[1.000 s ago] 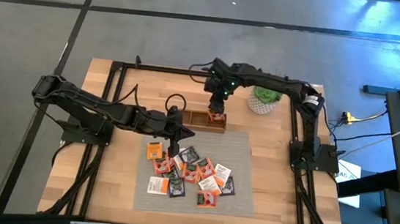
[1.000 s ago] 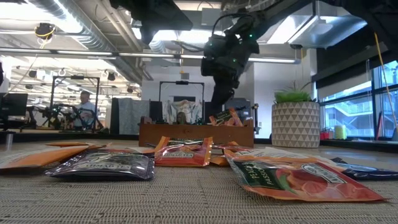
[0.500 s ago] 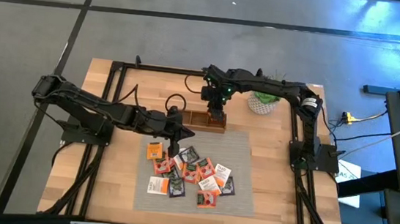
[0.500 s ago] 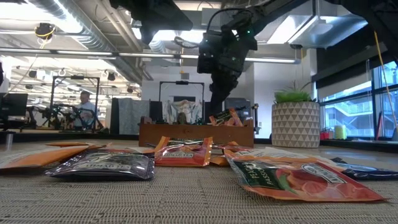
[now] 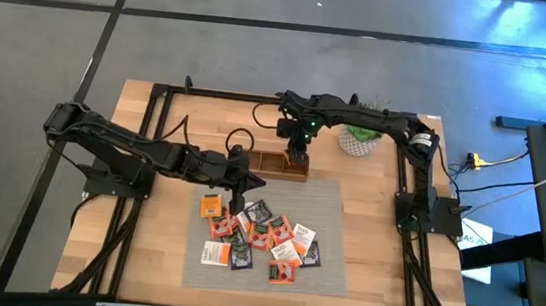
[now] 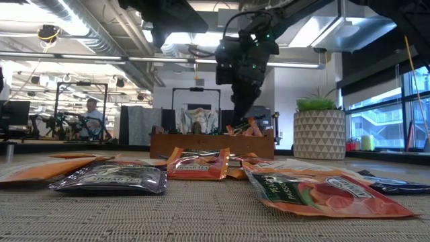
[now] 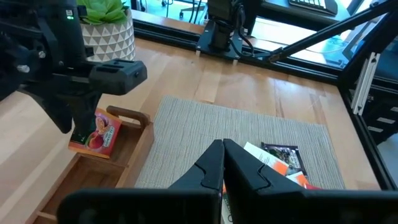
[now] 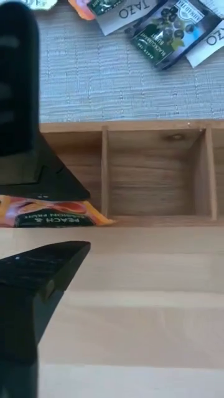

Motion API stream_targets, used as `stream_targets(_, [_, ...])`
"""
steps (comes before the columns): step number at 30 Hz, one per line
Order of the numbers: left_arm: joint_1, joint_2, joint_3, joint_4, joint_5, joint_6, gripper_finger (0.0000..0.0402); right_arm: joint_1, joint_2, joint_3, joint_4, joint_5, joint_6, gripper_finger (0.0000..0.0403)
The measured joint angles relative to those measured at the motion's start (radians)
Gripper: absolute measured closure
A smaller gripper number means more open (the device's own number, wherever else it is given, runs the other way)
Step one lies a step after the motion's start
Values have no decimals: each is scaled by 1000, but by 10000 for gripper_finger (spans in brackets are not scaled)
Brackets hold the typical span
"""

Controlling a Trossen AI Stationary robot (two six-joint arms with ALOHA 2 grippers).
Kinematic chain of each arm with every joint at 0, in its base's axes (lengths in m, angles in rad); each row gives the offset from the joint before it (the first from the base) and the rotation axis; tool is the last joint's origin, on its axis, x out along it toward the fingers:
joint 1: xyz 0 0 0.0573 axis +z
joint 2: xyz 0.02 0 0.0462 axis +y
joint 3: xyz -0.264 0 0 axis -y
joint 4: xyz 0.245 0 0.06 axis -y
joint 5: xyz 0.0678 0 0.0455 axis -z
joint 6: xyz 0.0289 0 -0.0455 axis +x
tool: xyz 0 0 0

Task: Pick & Place Tea
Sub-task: Put the orange tea bag into the right section of the wooden organizer

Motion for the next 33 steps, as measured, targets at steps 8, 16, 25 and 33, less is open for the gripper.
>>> stream_targets(8, [0, 0, 0, 0, 0, 0, 397, 0, 36, 0, -12, -16, 10, 302])
stream_targets(16, [0, 0, 0, -6, 0, 0, 398, 0, 35, 0, -2, -47, 24, 393])
stream_targets(25, [0, 0, 0, -6, 0, 16, 398, -16, -44, 16, 22, -162, 101, 397])
stream_targets(33, [-5, 0, 0, -6, -1, 4, 398, -69, -168, -110, 157, -196, 142, 400])
